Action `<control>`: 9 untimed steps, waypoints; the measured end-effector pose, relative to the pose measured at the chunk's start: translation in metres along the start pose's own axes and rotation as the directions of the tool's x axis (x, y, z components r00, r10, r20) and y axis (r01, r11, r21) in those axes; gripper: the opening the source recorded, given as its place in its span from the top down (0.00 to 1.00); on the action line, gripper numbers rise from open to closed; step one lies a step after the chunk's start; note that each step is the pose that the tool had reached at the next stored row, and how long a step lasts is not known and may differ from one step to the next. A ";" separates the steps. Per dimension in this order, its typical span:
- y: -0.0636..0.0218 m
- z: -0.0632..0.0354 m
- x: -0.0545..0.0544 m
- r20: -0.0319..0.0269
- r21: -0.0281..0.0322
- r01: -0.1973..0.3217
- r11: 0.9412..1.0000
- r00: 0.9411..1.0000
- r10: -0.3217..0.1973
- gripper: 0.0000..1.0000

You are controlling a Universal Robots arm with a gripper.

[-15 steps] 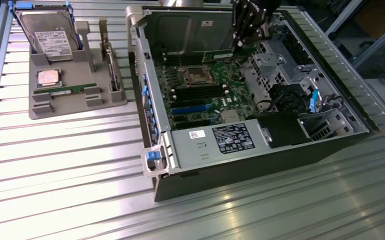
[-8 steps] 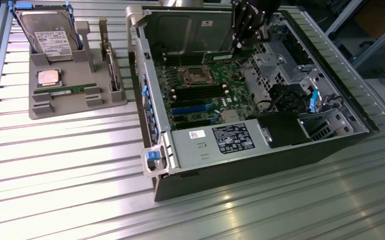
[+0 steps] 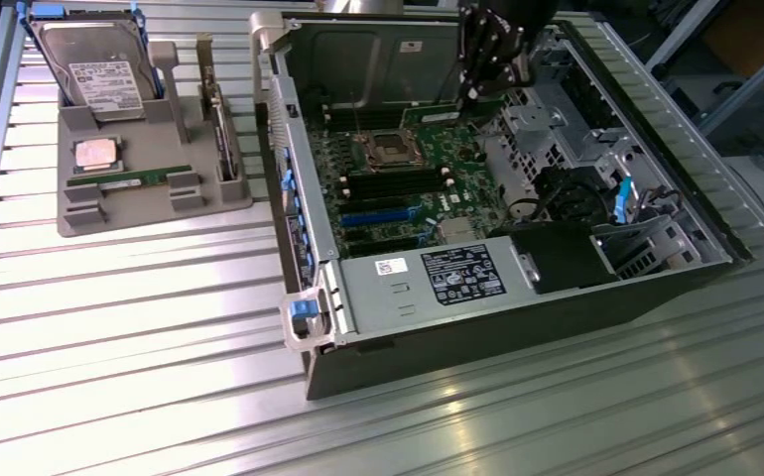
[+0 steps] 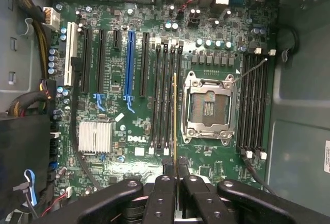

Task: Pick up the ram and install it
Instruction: 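Insert the ram into the slot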

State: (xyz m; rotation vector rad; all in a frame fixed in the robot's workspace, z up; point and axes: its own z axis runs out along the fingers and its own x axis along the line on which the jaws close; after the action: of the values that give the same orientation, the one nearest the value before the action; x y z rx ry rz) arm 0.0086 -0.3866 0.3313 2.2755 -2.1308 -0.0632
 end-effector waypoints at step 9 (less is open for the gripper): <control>-0.0003 0.0061 0.000 0.000 0.000 0.000 1.000 1.000 0.000 0.88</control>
State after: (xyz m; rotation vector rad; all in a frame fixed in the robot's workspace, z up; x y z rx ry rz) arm 0.0086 -0.3866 0.3252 2.2754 -2.1309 -0.0632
